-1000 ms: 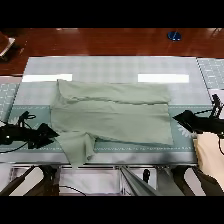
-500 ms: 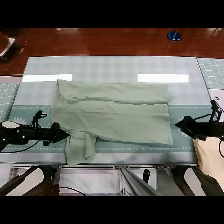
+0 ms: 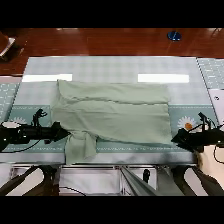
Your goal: Fold the shirts.
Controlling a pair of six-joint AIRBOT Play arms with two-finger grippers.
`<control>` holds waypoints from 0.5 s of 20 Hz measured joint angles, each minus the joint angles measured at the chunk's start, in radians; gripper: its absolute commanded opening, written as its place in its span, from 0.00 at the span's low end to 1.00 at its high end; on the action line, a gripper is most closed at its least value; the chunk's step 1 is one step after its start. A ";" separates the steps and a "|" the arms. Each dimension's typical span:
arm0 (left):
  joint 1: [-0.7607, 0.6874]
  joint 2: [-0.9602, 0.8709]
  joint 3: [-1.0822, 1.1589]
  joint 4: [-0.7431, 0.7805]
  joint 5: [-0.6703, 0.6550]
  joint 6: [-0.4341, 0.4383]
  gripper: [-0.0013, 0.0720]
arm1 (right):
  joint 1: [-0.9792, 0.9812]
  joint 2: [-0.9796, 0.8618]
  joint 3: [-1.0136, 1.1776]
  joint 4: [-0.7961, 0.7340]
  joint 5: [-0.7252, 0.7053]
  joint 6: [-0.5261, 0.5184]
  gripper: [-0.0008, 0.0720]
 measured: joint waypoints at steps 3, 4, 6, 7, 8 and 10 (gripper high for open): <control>0.000 0.000 0.000 -0.002 0.000 0.001 0.05 | 0.000 -0.068 -0.003 0.047 -0.015 -0.021 0.58; 0.000 0.000 0.000 -0.002 0.000 0.002 0.05 | 0.000 -0.093 -0.004 0.063 -0.024 -0.027 0.58; 0.000 0.000 0.000 -0.003 0.000 0.003 0.05 | 0.000 -0.137 -0.004 0.108 -0.040 -0.042 0.58; 0.000 0.000 0.000 -0.003 0.000 0.003 0.05 | 0.000 -0.154 -0.004 0.135 -0.050 -0.050 0.57; 0.000 0.000 0.000 -0.003 0.000 0.003 0.05 | 0.000 -0.168 -0.004 0.174 -0.074 -0.061 0.54; 0.000 0.000 0.000 -0.003 0.000 0.003 0.05 | 0.012 -0.190 -0.004 0.235 -0.124 -0.095 0.20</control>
